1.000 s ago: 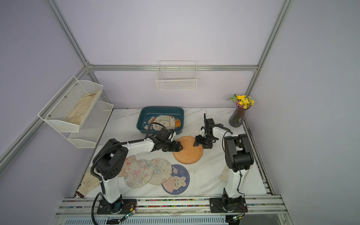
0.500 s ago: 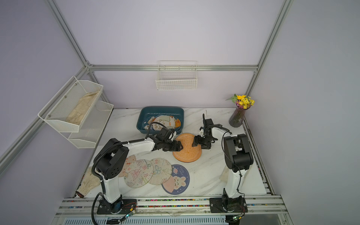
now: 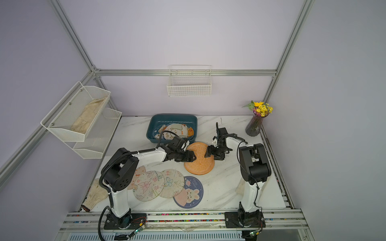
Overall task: Put the coasters into the storage box
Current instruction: Pick up the coaster from the center of the board.
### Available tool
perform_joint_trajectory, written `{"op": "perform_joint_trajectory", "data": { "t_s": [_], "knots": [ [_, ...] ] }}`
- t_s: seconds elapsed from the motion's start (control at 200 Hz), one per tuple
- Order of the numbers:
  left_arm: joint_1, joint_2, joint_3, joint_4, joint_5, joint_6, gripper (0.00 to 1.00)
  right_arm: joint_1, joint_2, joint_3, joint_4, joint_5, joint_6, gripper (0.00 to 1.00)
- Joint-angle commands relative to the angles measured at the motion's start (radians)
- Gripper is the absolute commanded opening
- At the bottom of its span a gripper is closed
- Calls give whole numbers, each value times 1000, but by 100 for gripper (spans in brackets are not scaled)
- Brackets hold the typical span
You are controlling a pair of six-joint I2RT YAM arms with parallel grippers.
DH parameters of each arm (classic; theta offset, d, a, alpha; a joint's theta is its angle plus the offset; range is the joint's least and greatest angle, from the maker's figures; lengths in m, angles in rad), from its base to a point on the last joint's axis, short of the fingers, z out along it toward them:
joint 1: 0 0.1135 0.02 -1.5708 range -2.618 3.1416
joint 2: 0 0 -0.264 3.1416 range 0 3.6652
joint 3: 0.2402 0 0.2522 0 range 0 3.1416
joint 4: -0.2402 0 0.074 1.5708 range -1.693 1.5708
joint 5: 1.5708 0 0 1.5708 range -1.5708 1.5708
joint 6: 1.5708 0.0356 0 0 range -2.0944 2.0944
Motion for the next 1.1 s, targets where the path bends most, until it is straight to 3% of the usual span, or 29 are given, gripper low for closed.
{"op": "perform_joint_trajectory", "data": {
  "t_s": [0.0,0.28,0.475,0.805,1.095],
  "knots": [
    [-30,19,61,17,69,12,69,34,71,-69,-32,-11,1,74],
    [-28,-16,56,26,67,10,21,34,48,-73,-24,-9,8,80],
    [-18,-83,42,22,68,8,0,16,17,-80,-14,-15,19,85],
    [38,-260,53,-4,129,29,0,-45,-38,-104,18,-71,49,89],
    [182,-336,91,52,160,10,0,-53,-93,-118,33,-130,81,89]
  ]
}}
